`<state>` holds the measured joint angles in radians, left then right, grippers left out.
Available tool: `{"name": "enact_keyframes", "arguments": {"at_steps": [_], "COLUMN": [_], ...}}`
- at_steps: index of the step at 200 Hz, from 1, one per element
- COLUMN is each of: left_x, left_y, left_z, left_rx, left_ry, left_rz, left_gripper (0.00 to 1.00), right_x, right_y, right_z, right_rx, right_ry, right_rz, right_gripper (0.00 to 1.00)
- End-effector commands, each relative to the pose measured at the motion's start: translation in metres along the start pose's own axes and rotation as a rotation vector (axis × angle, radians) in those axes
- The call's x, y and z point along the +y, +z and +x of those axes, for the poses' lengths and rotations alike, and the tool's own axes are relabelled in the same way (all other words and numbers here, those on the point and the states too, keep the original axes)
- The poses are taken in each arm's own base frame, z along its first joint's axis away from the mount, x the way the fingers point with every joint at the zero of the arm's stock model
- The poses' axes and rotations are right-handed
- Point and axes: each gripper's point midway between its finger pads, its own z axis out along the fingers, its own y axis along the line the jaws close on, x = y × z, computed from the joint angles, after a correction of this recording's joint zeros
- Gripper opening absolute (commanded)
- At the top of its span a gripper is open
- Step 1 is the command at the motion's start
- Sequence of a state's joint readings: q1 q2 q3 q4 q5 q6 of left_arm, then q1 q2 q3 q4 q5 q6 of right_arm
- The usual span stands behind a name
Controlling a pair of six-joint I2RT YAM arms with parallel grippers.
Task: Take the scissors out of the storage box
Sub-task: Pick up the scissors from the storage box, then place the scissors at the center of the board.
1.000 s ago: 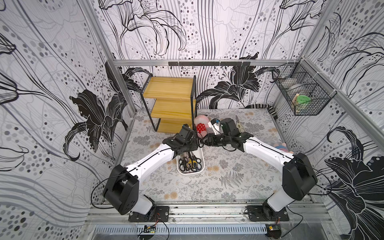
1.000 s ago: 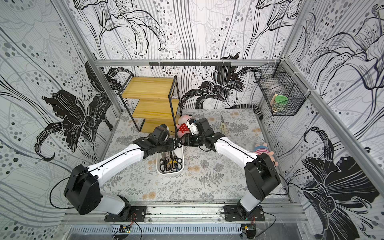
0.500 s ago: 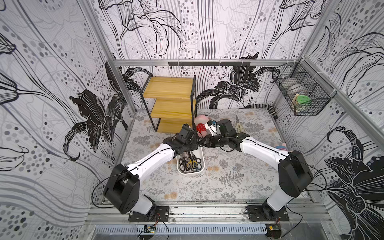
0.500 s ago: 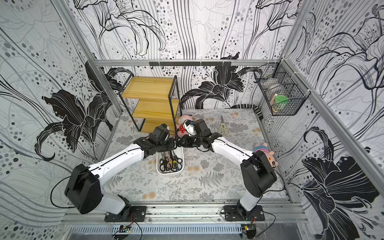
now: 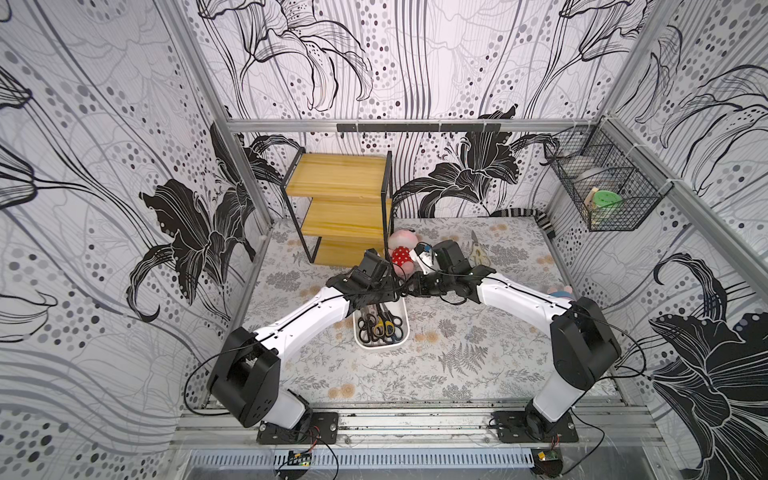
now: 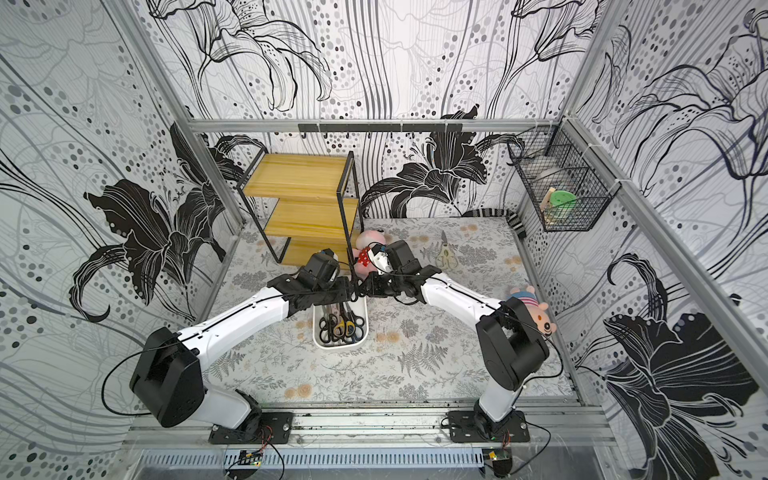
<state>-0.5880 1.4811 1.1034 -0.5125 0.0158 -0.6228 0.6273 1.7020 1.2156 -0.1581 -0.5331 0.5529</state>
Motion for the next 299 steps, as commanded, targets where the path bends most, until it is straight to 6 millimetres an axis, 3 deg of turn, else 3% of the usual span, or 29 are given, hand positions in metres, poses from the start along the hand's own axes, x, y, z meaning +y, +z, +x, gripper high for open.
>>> {"name": "enact_keyframes", "arguments": {"at_steps": [1, 32, 50, 92, 139, 168, 224, 299], "left_x": [-0.009, 0.01, 0.015, 0.008, 0.009, 0.013, 0.016, 0.016], "left_y": [-0.023, -0.031, -0.034, -0.033, -0.027, -0.026, -0.029, -0.029], "left_z": [-0.025, -0.037, -0.042, -0.042, -0.034, -0.027, -0.023, -0.023], "left_rx": [-0.092, -0.151, -0.182, -0.199, -0.173, -0.159, -0.168, -0.16], "left_ry": [0.014, 0.005, -0.011, -0.04, -0.044, -0.038, -0.045, -0.046], "left_rz": [0.024, -0.015, -0.004, 0.079, 0.087, 0.084, 0.087, 0.085], "left_gripper": [0.49, 0.54, 0.62, 0.67, 0.67, 0.67, 0.68, 0.68], "right_x": [0.002, -0.011, -0.025, -0.093, -0.172, -0.208, -0.237, -0.271], "right_y": [0.002, -0.004, -0.015, -0.058, -0.08, -0.081, -0.069, -0.049], "right_z": [-0.006, -0.014, -0.024, -0.057, -0.084, -0.1, -0.117, -0.093], "right_rx": [-0.007, -0.008, -0.024, -0.108, -0.122, -0.122, -0.102, -0.051], "right_ry": [-0.053, -0.076, -0.066, 0.053, 0.153, 0.219, 0.269, 0.335], "right_rz": [0.019, 0.104, 0.147, 0.262, 0.375, 0.345, 0.277, 0.29], "right_gripper": [0.12, 0.12, 0.12, 0.13, 0.13, 0.13, 0.13, 0.15]}}
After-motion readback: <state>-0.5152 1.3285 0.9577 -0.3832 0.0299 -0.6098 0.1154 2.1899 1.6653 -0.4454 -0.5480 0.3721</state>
